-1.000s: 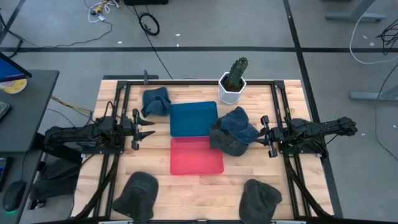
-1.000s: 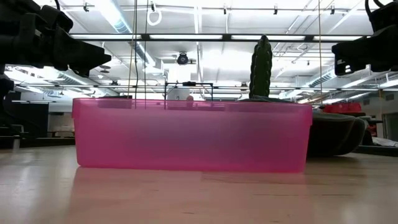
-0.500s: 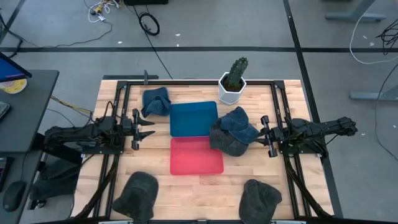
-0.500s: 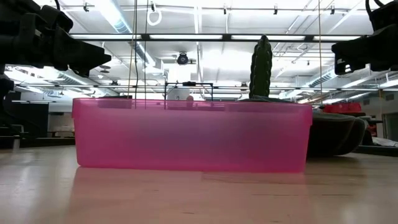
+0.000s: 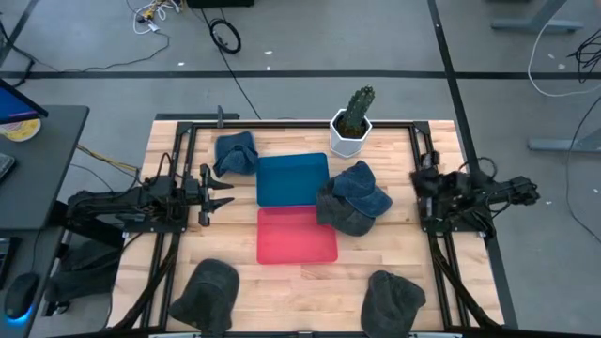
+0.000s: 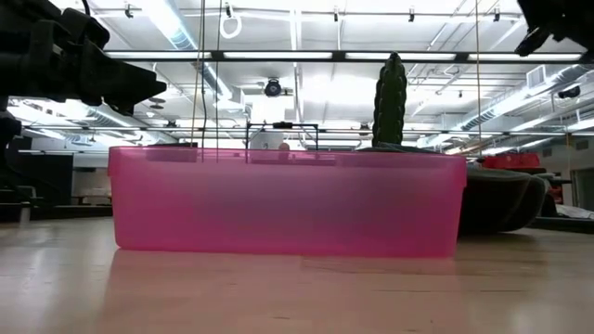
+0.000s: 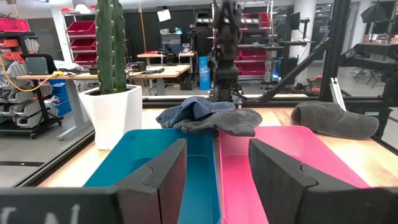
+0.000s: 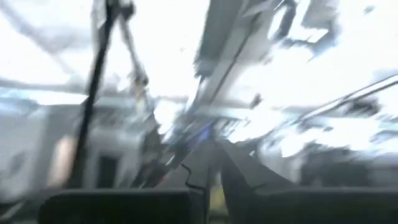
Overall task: Pick & Place hat
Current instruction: Put the bottom blue cap into the blue bin
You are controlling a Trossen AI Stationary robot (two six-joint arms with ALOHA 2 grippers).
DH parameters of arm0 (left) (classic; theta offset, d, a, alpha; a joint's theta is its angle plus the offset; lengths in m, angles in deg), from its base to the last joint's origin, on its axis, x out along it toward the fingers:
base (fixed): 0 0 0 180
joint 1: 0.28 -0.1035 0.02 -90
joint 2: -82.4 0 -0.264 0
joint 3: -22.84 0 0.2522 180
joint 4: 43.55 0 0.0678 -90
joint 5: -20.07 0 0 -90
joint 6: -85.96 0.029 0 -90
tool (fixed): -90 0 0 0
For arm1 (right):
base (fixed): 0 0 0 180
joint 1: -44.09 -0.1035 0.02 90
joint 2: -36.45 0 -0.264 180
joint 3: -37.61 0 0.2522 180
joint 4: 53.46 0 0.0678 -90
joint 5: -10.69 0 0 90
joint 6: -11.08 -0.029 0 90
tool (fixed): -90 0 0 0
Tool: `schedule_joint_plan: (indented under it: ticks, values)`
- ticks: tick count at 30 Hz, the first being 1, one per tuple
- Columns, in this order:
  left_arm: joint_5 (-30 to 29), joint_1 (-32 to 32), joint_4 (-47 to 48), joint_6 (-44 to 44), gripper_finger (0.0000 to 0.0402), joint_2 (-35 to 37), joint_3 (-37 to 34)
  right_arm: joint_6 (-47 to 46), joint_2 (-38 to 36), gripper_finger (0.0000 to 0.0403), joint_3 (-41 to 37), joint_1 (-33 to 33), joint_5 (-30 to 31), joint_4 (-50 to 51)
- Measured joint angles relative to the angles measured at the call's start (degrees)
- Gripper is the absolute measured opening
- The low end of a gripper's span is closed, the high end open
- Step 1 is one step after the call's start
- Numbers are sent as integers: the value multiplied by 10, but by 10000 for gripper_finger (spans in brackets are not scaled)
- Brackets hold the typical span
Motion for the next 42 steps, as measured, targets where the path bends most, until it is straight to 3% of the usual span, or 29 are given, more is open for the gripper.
schedule_joint_plan:
  ticks: [4,8,13,19,25,33,42]
  values:
    - [0,0,0,0,179,0,0,35,0,39,2,0,22,-46]
    - [0,0,0,0,179,0,0,63,0,39,45,0,53,-10]
    - [0,0,0,0,179,0,0,20,5,39,169,0,137,217]
    - [0,0,0,0,179,0,0,-28,60,39,323,0,228,455]
    - [0,0,0,0,179,0,0,-124,153,39,448,0,263,677]
    - [0,0,0,0,179,0,0,-188,296,39,513,0,229,843]
    - [0,0,0,0,179,0,0,-265,405,39,531,53,103,983]
